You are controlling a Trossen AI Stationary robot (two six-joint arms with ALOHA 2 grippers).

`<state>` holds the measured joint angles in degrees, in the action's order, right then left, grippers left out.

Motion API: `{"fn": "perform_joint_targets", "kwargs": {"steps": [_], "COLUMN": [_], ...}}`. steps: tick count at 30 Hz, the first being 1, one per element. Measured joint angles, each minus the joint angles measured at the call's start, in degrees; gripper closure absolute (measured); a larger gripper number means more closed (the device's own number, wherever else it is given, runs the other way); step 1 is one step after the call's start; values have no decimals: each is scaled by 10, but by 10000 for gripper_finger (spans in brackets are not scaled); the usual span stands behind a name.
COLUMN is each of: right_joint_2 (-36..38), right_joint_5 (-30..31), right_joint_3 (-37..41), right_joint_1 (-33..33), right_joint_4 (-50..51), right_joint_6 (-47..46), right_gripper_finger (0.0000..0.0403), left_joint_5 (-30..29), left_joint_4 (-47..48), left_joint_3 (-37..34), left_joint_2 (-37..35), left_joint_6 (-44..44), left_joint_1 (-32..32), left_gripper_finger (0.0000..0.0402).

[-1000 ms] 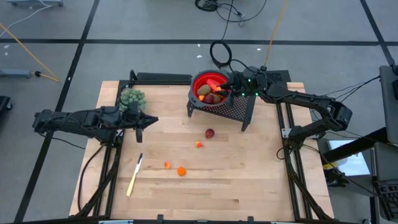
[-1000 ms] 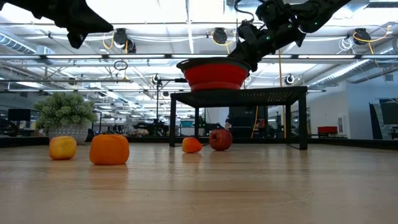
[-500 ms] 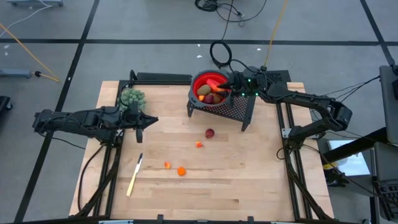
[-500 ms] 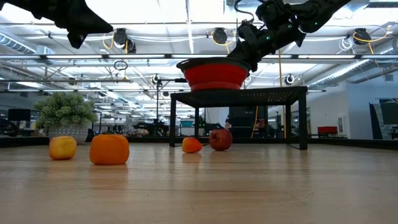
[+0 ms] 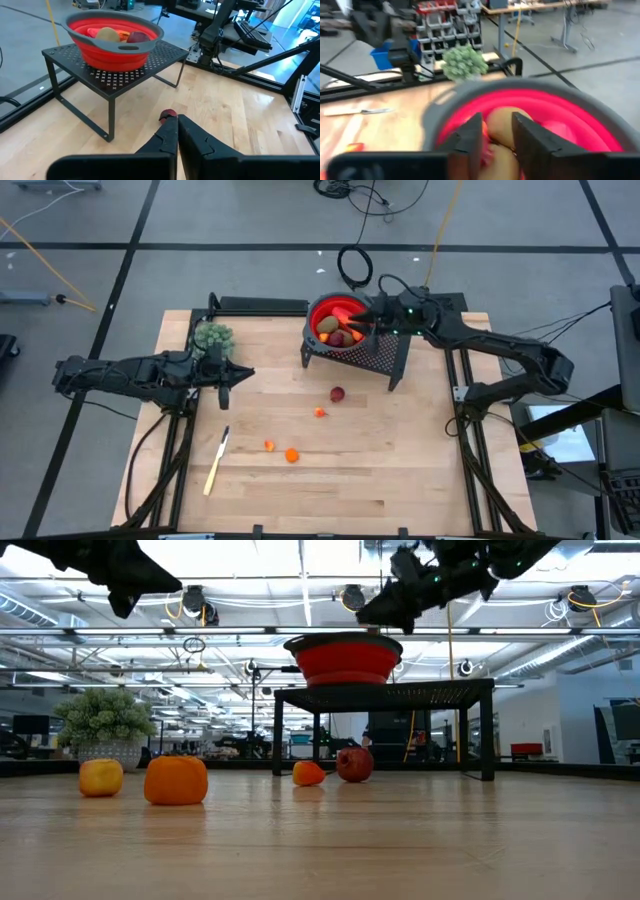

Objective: Pick & Place Fruit
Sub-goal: Put the pear into the red strainer bowl on the shelf

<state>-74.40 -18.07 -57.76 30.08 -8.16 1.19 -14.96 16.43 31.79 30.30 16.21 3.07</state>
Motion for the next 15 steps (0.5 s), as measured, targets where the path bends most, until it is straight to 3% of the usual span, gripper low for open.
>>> {"fn": "perform_joint_targets", "kwargs": {"steps": [5,15], "right_joint_2": [36,120], "right_joint_5": [0,33], "right_joint_3": [0,0], "right_joint_1": [-30,-88], "right_joint_4": [21,83], "right_joint_6": [17,27], "right_gripper_finger": [392,400], "left_joint_5": [12,12], "left_joint_4": [0,0], "left_joint_3": [0,0], "left_joint_2": [0,0], "left_joint_6": [0,0], "left_joint_1": [0,0], "left_gripper_finger": [391,394]}}
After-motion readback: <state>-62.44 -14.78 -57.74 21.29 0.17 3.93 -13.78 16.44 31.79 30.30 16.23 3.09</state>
